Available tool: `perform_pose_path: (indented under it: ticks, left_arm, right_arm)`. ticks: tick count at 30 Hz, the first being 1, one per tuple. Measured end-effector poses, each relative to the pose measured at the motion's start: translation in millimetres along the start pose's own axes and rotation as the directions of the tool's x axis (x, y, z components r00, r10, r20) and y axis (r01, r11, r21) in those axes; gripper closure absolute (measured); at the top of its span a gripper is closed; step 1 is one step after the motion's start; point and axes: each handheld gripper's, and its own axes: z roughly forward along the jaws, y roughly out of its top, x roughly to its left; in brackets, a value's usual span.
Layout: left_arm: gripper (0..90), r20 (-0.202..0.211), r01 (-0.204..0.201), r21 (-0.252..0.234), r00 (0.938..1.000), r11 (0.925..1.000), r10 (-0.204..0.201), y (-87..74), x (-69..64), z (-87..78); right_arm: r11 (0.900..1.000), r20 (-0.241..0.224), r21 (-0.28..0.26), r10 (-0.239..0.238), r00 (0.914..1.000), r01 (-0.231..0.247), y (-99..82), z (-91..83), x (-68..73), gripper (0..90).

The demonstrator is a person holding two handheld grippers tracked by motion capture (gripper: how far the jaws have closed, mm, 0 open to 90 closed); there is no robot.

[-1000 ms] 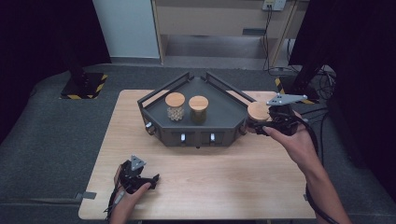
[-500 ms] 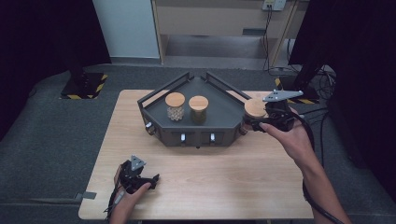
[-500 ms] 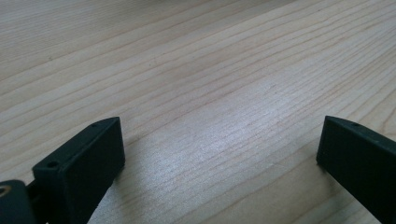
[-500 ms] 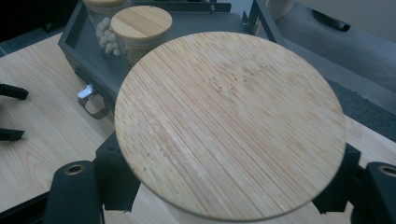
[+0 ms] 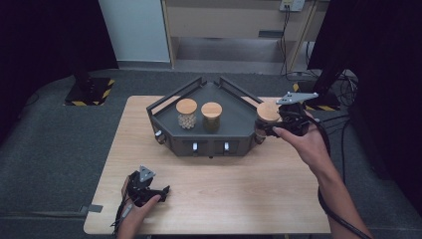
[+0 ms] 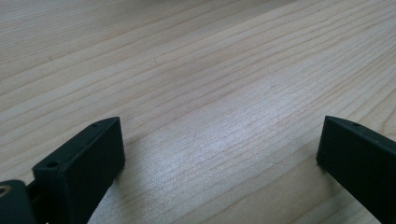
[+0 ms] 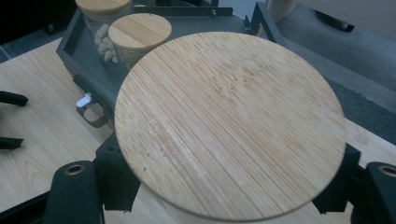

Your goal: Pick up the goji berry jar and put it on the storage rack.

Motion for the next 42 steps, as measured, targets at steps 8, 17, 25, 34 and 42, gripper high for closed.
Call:
perform_pose_path:
  ticks: [8, 17, 25, 34, 42]
  left_arm:
    - [0.0, 0.000, 0.000, 0.000, 1.0000, 1.0000, 0.000, 0.0, 0.0, 0.0]
    - [0.0, -0.001, 0.001, -0.001, 1.0000, 1.0000, -0.001, -0.2, -0.2, 0.0]
    - [0.0, -0.002, 0.001, -0.001, 1.0000, 1.0000, -0.001, -0.3, -0.6, -0.1]
    - [0.0, -0.002, 0.001, -0.001, 1.0000, 1.0000, -0.001, -0.3, -0.6, -0.1]
    - [0.0, -0.002, 0.001, -0.001, 1.0000, 1.0000, -0.001, -0.3, -0.6, -0.1]
  right_arm:
    - [1.0000, 0.001, 0.002, 0.000, 1.0000, 0.000, 7.0, 7.4, -1.8, 26.6]
    - [0.9999, -0.008, 0.012, -0.012, 0.9999, 0.012, 16.4, 23.8, 0.2, 26.6]
    - [0.9999, -0.021, 0.013, -0.007, 0.9998, 0.007, 21.6, 39.1, 1.9, 26.6]
    - [0.9998, -0.027, 0.019, -0.006, 0.9996, 0.006, 25.4, 51.7, 3.2, 26.6]
    - [0.9998, -0.031, 0.018, -0.003, 0.9995, 0.004, 25.4, 60.6, 3.9, 26.6]
